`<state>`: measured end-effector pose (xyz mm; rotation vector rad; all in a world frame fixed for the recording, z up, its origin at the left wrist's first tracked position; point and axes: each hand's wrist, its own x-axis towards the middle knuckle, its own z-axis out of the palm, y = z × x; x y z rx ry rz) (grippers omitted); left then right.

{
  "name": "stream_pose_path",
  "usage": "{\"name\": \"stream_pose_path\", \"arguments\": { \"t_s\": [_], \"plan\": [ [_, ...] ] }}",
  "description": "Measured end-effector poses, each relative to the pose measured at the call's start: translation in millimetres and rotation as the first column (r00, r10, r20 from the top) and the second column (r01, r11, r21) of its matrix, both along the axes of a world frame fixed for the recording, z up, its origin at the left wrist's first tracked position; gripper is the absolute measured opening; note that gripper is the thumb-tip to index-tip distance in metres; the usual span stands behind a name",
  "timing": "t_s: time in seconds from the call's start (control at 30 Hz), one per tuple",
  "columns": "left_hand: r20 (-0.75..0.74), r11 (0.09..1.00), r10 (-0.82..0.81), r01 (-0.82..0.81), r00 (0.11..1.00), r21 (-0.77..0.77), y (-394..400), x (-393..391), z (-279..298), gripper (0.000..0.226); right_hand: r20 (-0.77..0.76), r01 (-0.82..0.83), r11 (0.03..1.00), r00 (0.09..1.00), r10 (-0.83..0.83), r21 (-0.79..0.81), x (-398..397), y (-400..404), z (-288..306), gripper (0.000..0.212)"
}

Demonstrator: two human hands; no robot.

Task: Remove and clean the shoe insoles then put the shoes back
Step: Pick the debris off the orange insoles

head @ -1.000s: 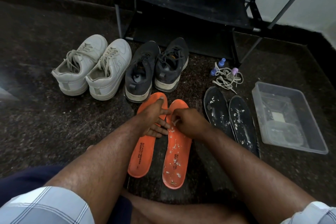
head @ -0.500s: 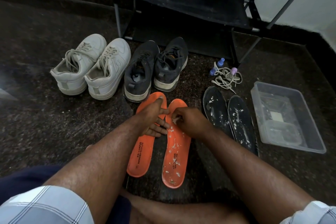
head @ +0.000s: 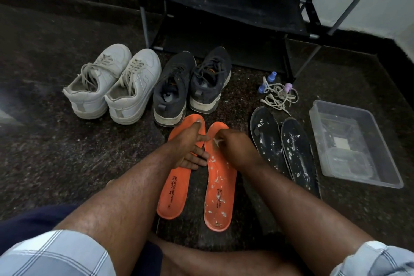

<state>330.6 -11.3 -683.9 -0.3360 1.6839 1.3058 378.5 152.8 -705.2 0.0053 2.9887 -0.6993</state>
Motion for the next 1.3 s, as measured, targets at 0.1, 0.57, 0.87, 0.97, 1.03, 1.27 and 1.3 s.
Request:
{"name": "stream_pose_path", "arguments": {
  "t_s": [0.1,0.57,0.87,0.97,1.03,1.27,1.3],
  "plan": [
    [-0.003,1.0,0.003,-0.003,1.0,-0.005,0.2,0.4,0.7,0.074,-0.067,0.059,0.997,0.996,-0.063,-0.053,-1.5,3.7,2.5,0.016],
    [0.014,1.0,0.004,-0.004,1.0,0.011,-2.3,-1.7,3.8,0.071,0.009,0.312,0.905,0.946,-0.324,-0.288,-6.4,41.1,22.9,0.017],
    [-0.055,1.0,0.019,-0.018,0.998,0.019,-2.0,-5.1,8.3,0.063,0.15,0.246,0.954,0.963,-0.222,-0.169,7.8,43.8,14.6,0.018],
    [-0.047,1.0,0.007,-0.007,0.999,0.006,-1.9,-4.0,7.1,0.062,0.13,0.265,0.942,0.962,-0.242,-0.205,7.4,44.1,17.3,0.017],
    [-0.04,1.0,-0.009,0.009,0.999,0.001,-1.7,-3.0,6.9,0.062,0.105,0.28,0.937,0.959,-0.263,-0.207,6.8,47.6,21.9,0.016],
    [-0.043,1.0,-0.005,0.005,0.999,0.006,-0.1,-1.4,7.7,0.062,0.135,0.133,0.991,0.982,-0.131,0.0,15.9,39.1,14.3,0.017],
    [-0.045,1.0,-0.001,0.002,0.999,0.008,-0.1,-1.6,7.3,0.062,0.136,0.109,0.994,0.984,-0.111,0.024,17.0,35.1,11.7,0.018]
  ]
}}
